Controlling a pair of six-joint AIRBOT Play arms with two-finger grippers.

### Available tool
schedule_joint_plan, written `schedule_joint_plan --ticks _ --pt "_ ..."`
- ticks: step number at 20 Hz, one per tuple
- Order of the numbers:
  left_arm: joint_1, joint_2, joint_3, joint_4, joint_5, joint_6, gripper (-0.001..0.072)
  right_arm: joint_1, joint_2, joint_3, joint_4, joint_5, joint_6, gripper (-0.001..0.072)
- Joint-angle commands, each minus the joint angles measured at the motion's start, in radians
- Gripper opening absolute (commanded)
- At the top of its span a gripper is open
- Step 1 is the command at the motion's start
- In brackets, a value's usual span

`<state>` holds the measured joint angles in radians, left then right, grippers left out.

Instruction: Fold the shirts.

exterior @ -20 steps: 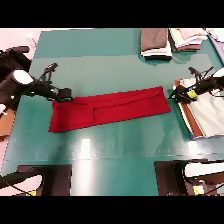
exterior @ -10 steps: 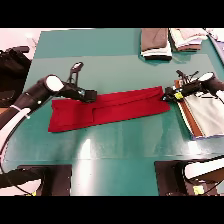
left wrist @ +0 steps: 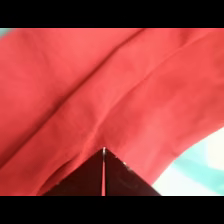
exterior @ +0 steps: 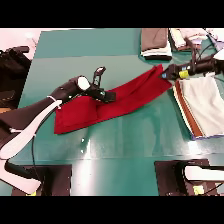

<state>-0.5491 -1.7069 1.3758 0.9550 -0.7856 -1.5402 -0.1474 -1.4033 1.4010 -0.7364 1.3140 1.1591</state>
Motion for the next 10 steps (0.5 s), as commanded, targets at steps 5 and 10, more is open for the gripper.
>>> schedule_joint_plan --ticks 5,10 --pt "-0.014 -0.085 0.06 -0.015 -0.015 -0.004 0.0021 0.213 0.079 0.205 0.035 0.019 0.069 0.0017" --pt "0.029 -0.078 0.158 0.008 -0.138 -0.004 0.0021 0.333 0.079 0.225 0.038 -0.023 0.098 0.0017"
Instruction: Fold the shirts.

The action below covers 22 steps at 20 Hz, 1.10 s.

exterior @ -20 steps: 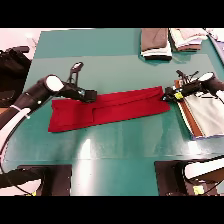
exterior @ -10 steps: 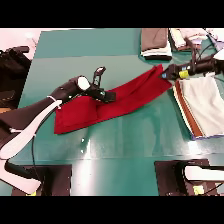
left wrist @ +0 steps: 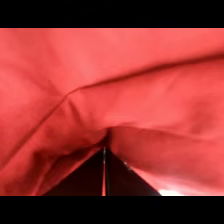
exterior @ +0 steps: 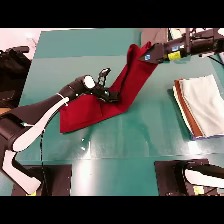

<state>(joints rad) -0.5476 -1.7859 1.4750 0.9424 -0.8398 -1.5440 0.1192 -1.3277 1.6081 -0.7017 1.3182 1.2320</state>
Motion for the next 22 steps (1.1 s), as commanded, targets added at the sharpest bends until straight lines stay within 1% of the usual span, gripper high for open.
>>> schedule_joint_plan --ticks 1,4,6,8,10,11,12,13,15,17,19,20,22 --pt "0.049 0.015 0.089 0.052 -0.124 0.0 0.0021 0.091 0.003 0.018 0.005 -0.04 0.028 0.0017" --pt "0.15 0.139 0.142 0.183 -0.192 -0.001 0.0021 0.19 -0.01 0.018 0.023 -0.087 0.045 0.0017" --pt "0.238 0.255 0.163 0.276 -0.235 -0.001 0.0021 0.283 -0.048 0.018 0.101 -0.146 0.043 0.0018" --pt "0.334 0.383 0.174 0.364 -0.262 0.0 0.0022 0.418 -0.113 0.018 0.181 -0.273 0.025 0.0018" --pt "0.418 0.506 0.174 0.441 -0.261 0.0 0.0022 0.575 -0.202 0.018 0.292 -0.448 -0.068 0.0019" --pt "0.452 0.555 0.174 0.47 -0.261 0.0 0.0022 0.649 -0.251 0.019 0.356 -0.544 -0.128 0.0045" --pt "0.484 0.6 0.174 0.488 -0.261 -0.001 0.0022 0.703 -0.292 0.019 0.41 -0.618 -0.18 0.0226" --pt "0.51 0.632 0.174 0.491 -0.261 -0.001 0.0022 0.737 -0.326 0.021 0.447 -0.664 -0.202 0.0306" --pt "0.528 0.663 0.174 0.491 -0.27 0.0 0.0022 0.737 -0.34 0.017 0.421 -0.668 -0.205 0.0305" --pt "0.518 0.664 0.173 0.467 -0.294 0.0 0.0022 0.677 -0.297 -0.006 0.304 -0.625 -0.203 0.0303" --pt "0.481 0.652 0.17 0.467 -0.301 0.001 0.0021 0.577 -0.218 -0.085 0.219 -0.583 -0.2 0.0304" --pt "0.454 0.649 0.161 0.467 -0.292 0.002 0.0021 0.518 -0.18 -0.133 0.179 -0.554 -0.184 0.0304" --pt "0.404 0.632 0.159 0.467 -0.285 0.007 0.0021 0.381 -0.119 -0.238 0.061 -0.461 -0.09 0.0315"
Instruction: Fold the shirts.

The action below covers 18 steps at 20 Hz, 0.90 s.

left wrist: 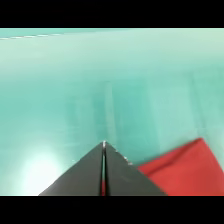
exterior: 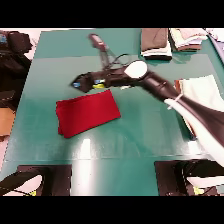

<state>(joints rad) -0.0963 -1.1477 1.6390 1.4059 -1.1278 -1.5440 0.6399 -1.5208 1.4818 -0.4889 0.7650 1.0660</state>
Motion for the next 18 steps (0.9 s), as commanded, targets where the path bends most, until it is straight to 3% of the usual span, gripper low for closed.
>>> schedule_joint_plan --ticks 1,3,4,8,15,16,18 --pt "-0.068 -0.015 -0.005 0.003 0.008 0.008 0.0022 -0.212 0.087 -0.158 -0.215 0.156 0.123 0.0356" --pt "-0.102 -0.032 -0.005 0.003 0.018 0.008 0.0022 -0.335 0.079 -0.238 -0.274 0.243 0.149 0.053" --pt "-0.115 -0.039 -0.005 0.003 0.018 0.008 0.0022 -0.391 0.056 -0.269 -0.268 0.271 0.149 0.0558" --pt "-0.159 -0.071 -0.005 0.001 0.019 0.008 0.0022 -0.458 -0.08 -0.295 -0.24 0.345 0.149 0.0557" --pt "-0.16 -0.089 -0.01 -0.021 0.019 0.008 0.0022 -0.229 -0.369 -0.045 -0.12 0.357 0.15 0.0549" --pt "-0.16 -0.089 -0.01 -0.021 0.019 0.008 0.0022 -0.191 -0.409 -0.006 -0.084 0.357 0.149 0.0544" --pt "-0.16 -0.089 -0.01 -0.023 0.018 0.008 0.0022 -0.119 -0.483 0.084 -0.045 0.356 0.149 0.028"
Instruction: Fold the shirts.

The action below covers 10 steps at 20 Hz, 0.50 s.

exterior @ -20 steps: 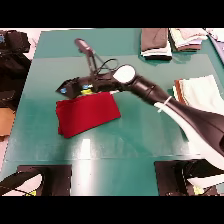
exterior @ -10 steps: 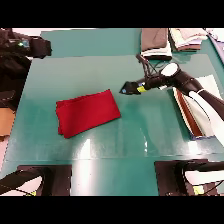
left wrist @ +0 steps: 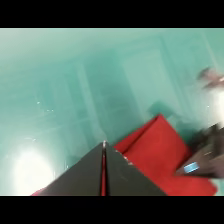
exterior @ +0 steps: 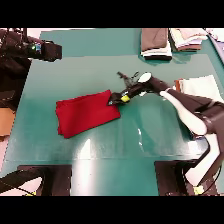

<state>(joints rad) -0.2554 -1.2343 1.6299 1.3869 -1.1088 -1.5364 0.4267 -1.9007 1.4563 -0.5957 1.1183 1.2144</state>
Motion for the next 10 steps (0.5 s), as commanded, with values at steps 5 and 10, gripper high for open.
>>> schedule_joint_plan --ticks 5,10 --pt "-0.006 -0.002 0.0 -0.026 -0.01 0.0 0.002 0.112 -0.101 0.27 -0.003 -0.079 0.002 0.0017" --pt "-0.107 -0.002 0.0 -0.021 0.026 0.0 0.0021 -0.153 0.129 0.3 -0.256 -0.026 0.095 0.0017"
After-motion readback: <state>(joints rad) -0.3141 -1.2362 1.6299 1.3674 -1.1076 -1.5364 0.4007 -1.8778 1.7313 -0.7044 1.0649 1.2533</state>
